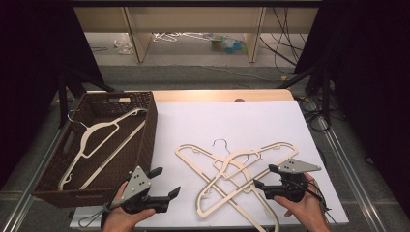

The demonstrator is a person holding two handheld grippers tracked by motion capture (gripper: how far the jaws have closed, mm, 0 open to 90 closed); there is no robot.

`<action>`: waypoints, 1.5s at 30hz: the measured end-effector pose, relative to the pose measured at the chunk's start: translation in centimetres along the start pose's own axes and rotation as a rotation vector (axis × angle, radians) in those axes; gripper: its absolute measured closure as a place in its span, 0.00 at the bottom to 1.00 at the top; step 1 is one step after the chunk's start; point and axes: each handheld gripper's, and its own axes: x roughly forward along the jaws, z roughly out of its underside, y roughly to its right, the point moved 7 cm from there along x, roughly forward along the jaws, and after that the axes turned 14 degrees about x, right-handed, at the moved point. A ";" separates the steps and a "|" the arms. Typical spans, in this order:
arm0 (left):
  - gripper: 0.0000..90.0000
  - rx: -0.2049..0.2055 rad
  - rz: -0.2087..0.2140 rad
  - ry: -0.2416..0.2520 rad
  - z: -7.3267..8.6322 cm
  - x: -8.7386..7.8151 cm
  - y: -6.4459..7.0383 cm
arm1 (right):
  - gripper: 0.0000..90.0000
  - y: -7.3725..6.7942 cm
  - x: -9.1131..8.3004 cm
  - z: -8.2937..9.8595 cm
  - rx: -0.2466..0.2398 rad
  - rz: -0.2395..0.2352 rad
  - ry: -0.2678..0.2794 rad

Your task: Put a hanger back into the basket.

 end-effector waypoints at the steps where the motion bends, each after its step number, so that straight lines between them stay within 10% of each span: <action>1: 0.21 -0.008 -0.001 -0.007 0.2 0.1 0.1 | 0.26 0.1 0.1 0.1 0.015 0.004 -0.011; 17: 0.21 0.041 0.029 -0.052 1.6 1.8 1.6 | 0.25 4.1 1.9 1.1 0.228 0.187 -0.097; 31: 0.21 0.047 0.047 -0.043 1.7 1.9 1.8 | 0.23 4.5 5.3 0.9 0.284 0.371 -0.201; 45: 0.22 0.076 0.074 -0.044 1.7 2.0 2.3 | 0.21 4.5 5.8 1.4 0.302 0.381 -0.260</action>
